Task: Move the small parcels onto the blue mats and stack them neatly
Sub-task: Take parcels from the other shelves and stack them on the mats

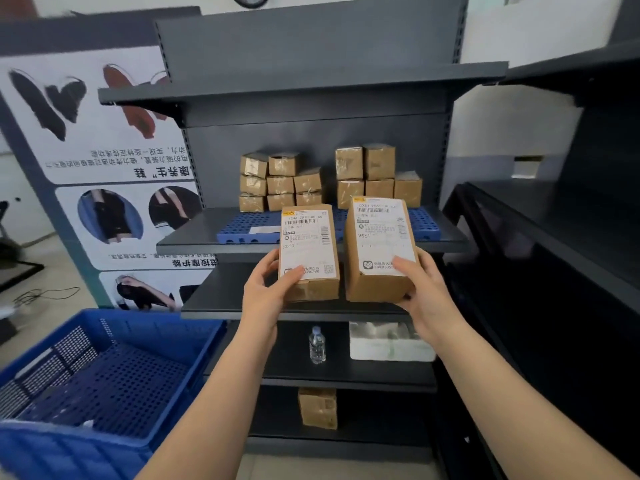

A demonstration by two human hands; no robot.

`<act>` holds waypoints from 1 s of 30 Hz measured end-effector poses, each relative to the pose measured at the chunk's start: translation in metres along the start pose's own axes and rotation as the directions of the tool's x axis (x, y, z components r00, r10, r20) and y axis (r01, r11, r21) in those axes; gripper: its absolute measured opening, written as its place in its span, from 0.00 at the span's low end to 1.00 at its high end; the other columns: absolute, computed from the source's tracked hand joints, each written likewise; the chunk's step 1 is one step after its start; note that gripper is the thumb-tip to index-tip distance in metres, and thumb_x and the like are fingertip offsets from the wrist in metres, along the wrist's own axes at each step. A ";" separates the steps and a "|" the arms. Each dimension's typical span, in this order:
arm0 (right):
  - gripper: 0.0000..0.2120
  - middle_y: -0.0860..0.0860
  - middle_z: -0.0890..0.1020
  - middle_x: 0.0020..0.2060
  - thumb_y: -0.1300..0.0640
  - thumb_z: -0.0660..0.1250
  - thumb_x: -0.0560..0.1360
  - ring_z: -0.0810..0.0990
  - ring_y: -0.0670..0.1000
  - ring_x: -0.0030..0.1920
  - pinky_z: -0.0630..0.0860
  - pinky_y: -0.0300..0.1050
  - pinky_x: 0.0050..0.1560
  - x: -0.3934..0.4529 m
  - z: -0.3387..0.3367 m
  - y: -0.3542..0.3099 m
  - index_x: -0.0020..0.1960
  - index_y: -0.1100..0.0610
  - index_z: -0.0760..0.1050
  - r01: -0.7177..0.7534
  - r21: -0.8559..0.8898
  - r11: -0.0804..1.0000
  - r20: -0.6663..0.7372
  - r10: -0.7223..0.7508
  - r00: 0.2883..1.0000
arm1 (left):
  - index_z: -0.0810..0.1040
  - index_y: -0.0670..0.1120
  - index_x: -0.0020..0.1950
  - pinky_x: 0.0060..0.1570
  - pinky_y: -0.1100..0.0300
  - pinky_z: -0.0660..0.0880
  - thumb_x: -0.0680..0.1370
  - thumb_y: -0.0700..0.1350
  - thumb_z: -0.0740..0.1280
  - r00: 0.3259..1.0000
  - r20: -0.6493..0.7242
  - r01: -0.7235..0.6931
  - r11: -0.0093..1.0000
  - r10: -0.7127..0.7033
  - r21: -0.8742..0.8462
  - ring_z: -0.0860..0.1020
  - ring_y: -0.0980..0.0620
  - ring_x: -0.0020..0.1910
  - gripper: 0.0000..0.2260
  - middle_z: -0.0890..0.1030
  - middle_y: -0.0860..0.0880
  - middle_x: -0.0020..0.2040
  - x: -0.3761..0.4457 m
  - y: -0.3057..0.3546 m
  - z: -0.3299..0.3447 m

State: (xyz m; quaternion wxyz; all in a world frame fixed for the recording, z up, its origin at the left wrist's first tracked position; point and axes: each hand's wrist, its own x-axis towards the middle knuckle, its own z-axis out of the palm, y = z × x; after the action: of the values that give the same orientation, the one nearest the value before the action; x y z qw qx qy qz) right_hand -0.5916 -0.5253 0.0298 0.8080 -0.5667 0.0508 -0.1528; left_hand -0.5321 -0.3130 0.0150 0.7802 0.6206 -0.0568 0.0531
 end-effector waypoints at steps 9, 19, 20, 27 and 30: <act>0.20 0.50 0.78 0.59 0.55 0.67 0.74 0.77 0.51 0.59 0.75 0.56 0.58 0.113 0.057 0.027 0.64 0.45 0.67 -0.020 -0.005 1.000 0.007 0.020 1.000 | 0.72 0.55 0.64 0.57 0.44 0.76 0.71 0.44 0.73 0.999 0.030 0.036 0.999 -0.036 -0.009 0.78 0.49 0.58 0.23 0.78 0.51 0.61 0.134 -0.005 -0.017; 0.19 0.49 0.79 0.57 0.56 0.68 0.73 0.78 0.51 0.58 0.76 0.54 0.57 0.204 0.099 0.042 0.62 0.45 0.69 0.025 -0.012 1.000 -0.090 -0.026 0.996 | 0.71 0.57 0.64 0.56 0.46 0.77 0.72 0.43 0.71 0.996 0.088 0.015 0.999 -0.011 -0.045 0.78 0.50 0.58 0.23 0.76 0.50 0.62 0.251 -0.011 -0.018; 0.18 0.49 0.79 0.57 0.56 0.68 0.73 0.78 0.50 0.57 0.76 0.54 0.57 0.211 0.100 0.043 0.60 0.45 0.70 0.032 -0.026 0.999 -0.100 -0.035 0.994 | 0.71 0.57 0.64 0.57 0.46 0.77 0.72 0.43 0.71 0.996 0.092 0.015 0.999 -0.011 -0.047 0.77 0.50 0.58 0.22 0.76 0.50 0.62 0.260 -0.012 -0.017; 0.19 0.48 0.80 0.55 0.56 0.69 0.72 0.79 0.49 0.54 0.76 0.46 0.48 0.251 0.095 0.045 0.61 0.45 0.70 0.063 -0.026 0.998 -0.151 -0.066 0.986 | 0.71 0.63 0.59 0.61 0.46 0.74 0.72 0.45 0.71 0.984 0.149 -0.104 0.994 0.097 0.040 0.75 0.53 0.61 0.20 0.75 0.56 0.61 0.302 -0.018 0.011; 0.18 0.48 0.80 0.55 0.56 0.69 0.72 0.80 0.49 0.53 0.76 0.44 0.45 0.271 0.090 0.044 0.60 0.46 0.70 0.086 0.004 0.996 -0.171 -0.084 0.982 | 0.68 0.60 0.66 0.61 0.48 0.74 0.73 0.47 0.70 0.980 0.164 -0.129 0.984 0.108 0.123 0.74 0.56 0.60 0.23 0.75 0.57 0.61 0.311 -0.018 0.025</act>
State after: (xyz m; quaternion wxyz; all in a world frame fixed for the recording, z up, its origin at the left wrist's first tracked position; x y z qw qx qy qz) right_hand -0.3037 -0.5125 0.0449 0.7966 -0.5486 0.0947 -0.2355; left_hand -0.2228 -0.3378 0.0512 0.7257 0.6690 -0.1513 0.0543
